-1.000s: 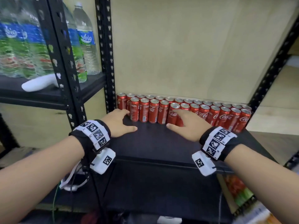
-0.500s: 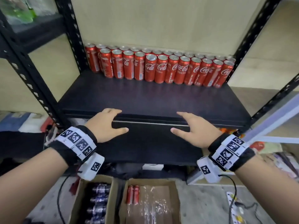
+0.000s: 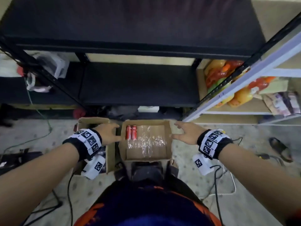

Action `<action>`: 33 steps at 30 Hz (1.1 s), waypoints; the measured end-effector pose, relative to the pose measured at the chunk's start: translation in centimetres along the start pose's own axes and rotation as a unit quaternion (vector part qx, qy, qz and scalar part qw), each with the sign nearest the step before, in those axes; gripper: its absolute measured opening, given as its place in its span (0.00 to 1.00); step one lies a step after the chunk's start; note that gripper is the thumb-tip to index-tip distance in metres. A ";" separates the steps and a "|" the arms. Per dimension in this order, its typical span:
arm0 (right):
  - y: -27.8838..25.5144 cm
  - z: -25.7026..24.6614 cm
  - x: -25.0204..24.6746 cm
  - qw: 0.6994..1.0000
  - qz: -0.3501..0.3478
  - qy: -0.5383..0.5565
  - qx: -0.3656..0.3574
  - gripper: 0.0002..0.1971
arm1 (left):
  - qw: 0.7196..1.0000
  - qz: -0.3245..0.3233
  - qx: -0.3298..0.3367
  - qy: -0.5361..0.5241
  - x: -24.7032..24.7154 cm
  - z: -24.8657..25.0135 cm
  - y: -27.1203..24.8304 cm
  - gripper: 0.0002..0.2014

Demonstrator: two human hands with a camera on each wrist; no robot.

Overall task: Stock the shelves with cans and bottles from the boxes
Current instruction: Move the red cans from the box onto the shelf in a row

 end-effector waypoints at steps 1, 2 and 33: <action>0.8 1.2 1.7 1.000 -0.021 0.016 0.016 0.41 | 1.000 -0.027 -0.012 -0.003 1.9 -0.5 1.1 0.41; 1.5 2.2 2.9 0.998 -0.035 0.030 0.033 0.42 | 0.998 -0.050 -0.026 -0.001 3.3 -0.9 1.9 0.42; 31.0 14.0 25.2 0.968 -0.211 0.029 0.129 0.25 | 0.975 -0.158 -0.108 -0.111 25.4 -8.7 34.9 0.12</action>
Point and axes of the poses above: each hand's wrist, its own y-axis towards the middle knuckle, its own x-axis out of the palm, z = x × y, the point moved 5 cm from there along y, towards the middle knuckle, and after that the axes turned 15 degrees about -z, right-handed, at the moved point
